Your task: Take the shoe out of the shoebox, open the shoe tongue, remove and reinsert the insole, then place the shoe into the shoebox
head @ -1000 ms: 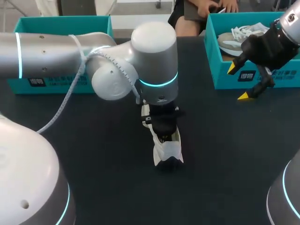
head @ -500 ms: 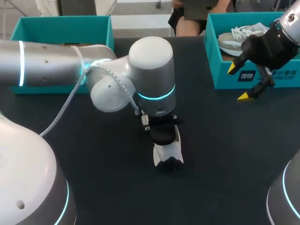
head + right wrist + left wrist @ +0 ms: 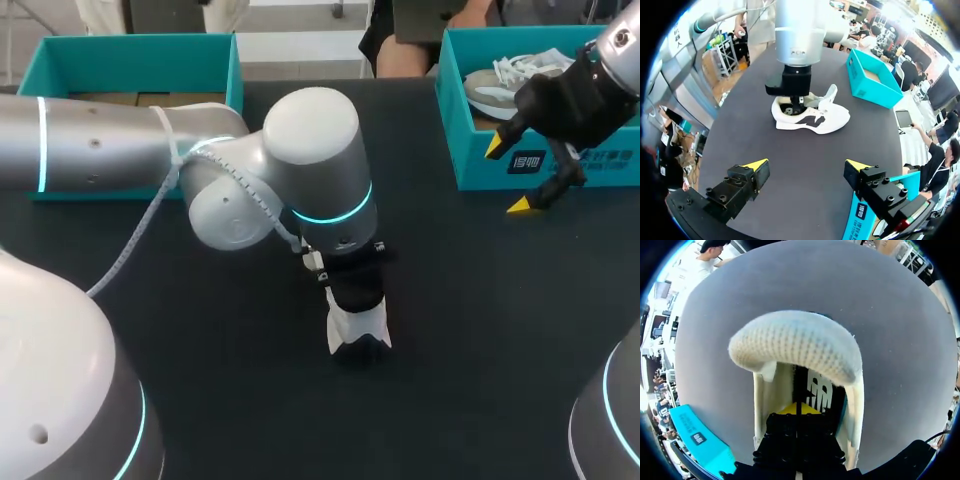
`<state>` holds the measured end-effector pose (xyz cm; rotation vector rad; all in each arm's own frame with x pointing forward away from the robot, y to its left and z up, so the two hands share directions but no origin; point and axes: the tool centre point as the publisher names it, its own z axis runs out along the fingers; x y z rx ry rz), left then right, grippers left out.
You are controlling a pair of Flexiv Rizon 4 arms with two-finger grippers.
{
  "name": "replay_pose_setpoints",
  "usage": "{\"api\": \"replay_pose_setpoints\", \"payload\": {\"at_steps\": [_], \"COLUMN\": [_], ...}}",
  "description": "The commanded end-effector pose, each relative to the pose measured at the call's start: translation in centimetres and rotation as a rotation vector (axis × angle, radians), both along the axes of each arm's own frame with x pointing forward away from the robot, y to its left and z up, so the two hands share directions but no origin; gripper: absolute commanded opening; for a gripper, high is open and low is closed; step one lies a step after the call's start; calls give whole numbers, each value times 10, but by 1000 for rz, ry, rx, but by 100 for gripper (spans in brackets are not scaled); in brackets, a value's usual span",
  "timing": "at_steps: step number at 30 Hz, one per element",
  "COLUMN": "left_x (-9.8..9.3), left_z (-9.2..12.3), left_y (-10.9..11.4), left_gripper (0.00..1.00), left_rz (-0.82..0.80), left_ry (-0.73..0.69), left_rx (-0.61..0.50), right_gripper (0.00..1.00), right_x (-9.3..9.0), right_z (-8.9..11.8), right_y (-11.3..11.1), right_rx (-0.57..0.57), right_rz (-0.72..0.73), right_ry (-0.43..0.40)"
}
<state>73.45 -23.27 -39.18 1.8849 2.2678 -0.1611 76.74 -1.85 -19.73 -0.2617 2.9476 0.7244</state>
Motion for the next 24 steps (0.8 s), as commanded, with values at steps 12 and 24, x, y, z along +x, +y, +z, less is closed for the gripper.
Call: {"api": "replay_pose_setpoints", "payload": {"at_steps": [12,24], "left_x": [9,6], "left_z": [23,15], "left_y": [30,33], "left_gripper": [0,0], "left_rz": [6,23], "left_ry": [-86,-86], "left_rx": [-15,-2], "right_gripper": [100,100], "right_x": [1,1], "right_z": [-1,-1], "right_y": [0,0], "right_rx": [-2,-2], "right_rz": [0,0], "right_ry": [1,1]}}
